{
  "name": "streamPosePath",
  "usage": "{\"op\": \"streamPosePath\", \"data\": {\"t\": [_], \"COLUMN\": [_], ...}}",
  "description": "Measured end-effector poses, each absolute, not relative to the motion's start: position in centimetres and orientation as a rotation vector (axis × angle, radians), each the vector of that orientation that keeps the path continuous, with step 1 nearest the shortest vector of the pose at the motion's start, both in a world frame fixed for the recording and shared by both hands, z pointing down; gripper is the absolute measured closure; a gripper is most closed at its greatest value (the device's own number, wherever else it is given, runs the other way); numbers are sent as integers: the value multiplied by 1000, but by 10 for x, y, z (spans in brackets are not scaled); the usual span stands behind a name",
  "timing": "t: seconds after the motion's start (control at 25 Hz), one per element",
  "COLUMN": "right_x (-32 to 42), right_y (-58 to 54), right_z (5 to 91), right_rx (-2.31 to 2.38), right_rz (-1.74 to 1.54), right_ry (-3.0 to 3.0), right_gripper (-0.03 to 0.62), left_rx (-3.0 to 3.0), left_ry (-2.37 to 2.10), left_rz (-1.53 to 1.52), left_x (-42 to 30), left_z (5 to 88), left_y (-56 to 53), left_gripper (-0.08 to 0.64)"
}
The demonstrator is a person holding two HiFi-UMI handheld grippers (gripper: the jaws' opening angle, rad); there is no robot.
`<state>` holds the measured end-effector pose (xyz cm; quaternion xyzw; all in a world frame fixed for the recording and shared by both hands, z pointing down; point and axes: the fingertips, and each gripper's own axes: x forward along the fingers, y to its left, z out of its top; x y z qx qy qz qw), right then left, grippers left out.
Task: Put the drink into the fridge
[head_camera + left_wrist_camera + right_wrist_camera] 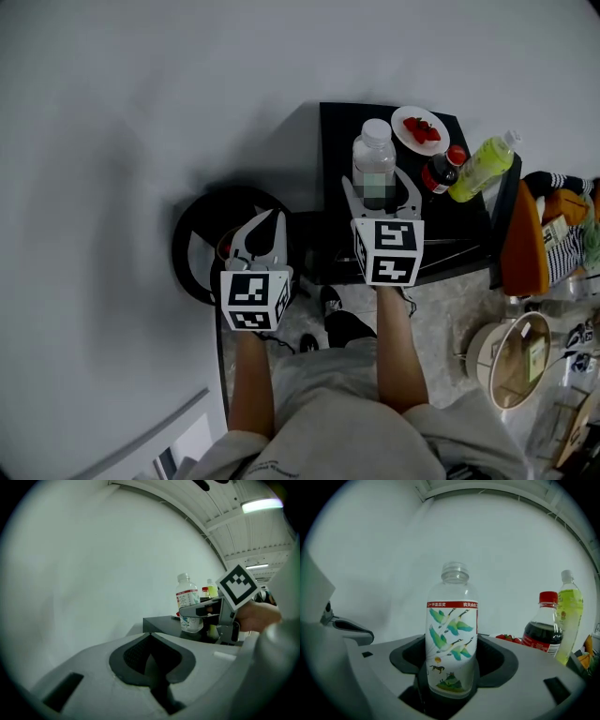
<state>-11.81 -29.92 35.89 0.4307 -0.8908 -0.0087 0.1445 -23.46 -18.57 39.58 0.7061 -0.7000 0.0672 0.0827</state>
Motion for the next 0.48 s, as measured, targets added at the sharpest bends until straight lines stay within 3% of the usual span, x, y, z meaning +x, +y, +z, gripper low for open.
{"op": "streamPosePath", "data": {"t": [0.48], "right_x": [-68], "right_y": [-243], "right_z": [360], "right_rx": [1350], "right_rz": [6], "right_ry": [-2610], "right_gripper": [293], "left_rx": [2202], "left_ry": [-2018], "left_rz": [240], "left_x": [-189], "left_z": [394], "left_y": [-136], "left_gripper": [551]}}
